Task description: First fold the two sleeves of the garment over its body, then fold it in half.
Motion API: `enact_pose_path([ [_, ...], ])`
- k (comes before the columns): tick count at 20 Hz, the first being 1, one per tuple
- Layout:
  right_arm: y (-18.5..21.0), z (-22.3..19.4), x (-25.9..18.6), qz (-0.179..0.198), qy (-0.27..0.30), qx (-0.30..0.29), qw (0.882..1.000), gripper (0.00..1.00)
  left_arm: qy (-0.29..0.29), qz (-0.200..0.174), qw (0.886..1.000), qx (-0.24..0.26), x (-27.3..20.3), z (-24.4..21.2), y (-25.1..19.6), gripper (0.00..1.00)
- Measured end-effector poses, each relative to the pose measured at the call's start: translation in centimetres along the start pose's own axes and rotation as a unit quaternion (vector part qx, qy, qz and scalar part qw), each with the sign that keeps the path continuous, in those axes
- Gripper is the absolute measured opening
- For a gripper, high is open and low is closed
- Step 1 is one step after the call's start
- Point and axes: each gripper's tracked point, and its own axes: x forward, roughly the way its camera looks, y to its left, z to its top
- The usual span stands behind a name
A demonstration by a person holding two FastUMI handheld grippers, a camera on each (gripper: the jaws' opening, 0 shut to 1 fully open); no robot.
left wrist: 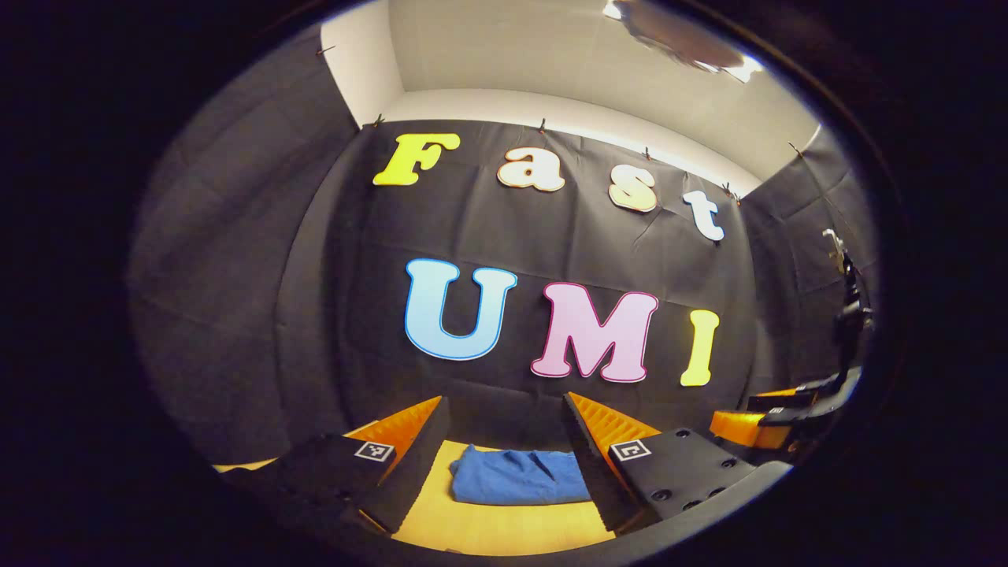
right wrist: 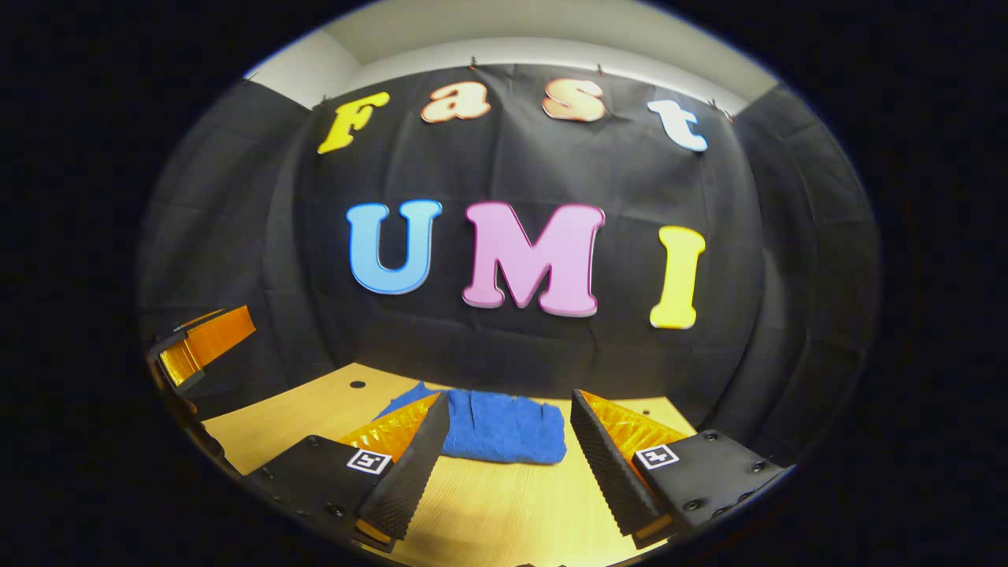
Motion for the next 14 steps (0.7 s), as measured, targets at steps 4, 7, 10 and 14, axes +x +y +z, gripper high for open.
enact_pose_path([
  [4,1.5,1.8,-2.2,0.014,-0.025,0.011,1.0,0.96,-0.009,-0.016,0.999,0.029,-1.8,2.7,-0.7,0.82],
  [7,1.8,2.0,-2.4,0.025,-0.028,0.001,0.999,0.96,-0.005,-0.026,0.999,0.035,-1.8,3.2,-1.3,0.82],
  [10,2.3,2.1,-2.6,0.034,-0.031,0.024,0.999,0.98,-0.011,-0.039,0.998,0.05,-1.2,3.9,-2.0,0.82],
  [14,2.0,2.0,-2.7,0.036,-0.029,0.043,0.998,0.98,-0.013,-0.046,0.998,0.039,-1.2,4.0,-2.5,0.82],
])
